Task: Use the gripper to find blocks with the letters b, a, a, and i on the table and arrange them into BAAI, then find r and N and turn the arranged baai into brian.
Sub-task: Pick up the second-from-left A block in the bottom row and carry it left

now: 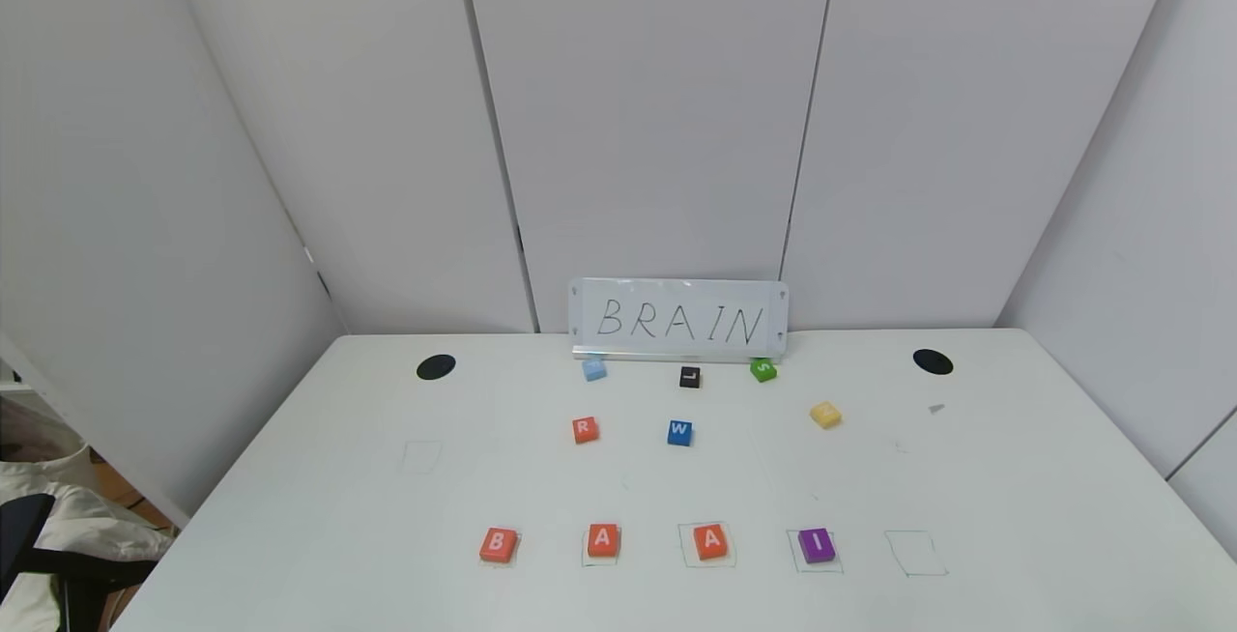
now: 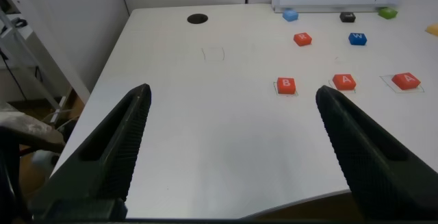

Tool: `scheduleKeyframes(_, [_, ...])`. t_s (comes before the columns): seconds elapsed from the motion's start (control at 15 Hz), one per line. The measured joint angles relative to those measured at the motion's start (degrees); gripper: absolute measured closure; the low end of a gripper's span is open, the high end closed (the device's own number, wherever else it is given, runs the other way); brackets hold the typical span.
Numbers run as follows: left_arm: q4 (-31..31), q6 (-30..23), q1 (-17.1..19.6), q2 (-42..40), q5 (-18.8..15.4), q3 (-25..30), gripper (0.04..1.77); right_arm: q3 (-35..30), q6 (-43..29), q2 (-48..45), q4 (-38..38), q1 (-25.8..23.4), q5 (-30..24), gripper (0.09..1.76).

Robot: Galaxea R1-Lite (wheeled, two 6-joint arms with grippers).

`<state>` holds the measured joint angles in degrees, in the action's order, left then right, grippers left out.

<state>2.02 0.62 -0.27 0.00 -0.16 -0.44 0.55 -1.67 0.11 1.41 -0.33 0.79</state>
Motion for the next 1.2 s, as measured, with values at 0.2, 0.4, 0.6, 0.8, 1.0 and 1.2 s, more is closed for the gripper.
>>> scheduleKeyframes(0.2, [0.0,0.4,0.0,0.0,0.0,0.0,0.09,0.0,0.0,0.0,0.1,0.0,-0.1,0.14])
scheduleKeyframes(0.4, [0.1,0.3,0.0,0.0,0.0,0.0,0.09,0.1,0.0,0.0,0.2,0.1,-0.1,0.14])
scheduleKeyframes(0.6, [0.1,-0.1,0.0,0.0,0.0,0.0,0.09,0.3,0.2,0.0,1.0,0.1,0.0,0.14])
scheduleKeyframes(0.8, [0.1,0.0,0.0,0.0,0.0,0.0,0.09,0.5,0.2,0.0,1.6,0.1,0.2,0.14])
scheduleKeyframes(1.0, [0.2,0.4,0.0,0.0,0.0,0.0,0.09,0.5,0.2,0.0,1.7,0.1,0.2,0.14])
scheduleKeyframes(1.2, [0.9,0.5,0.0,0.0,0.0,-0.1,0.09,0.5,0.1,0.0,1.7,0.1,0.2,0.14])
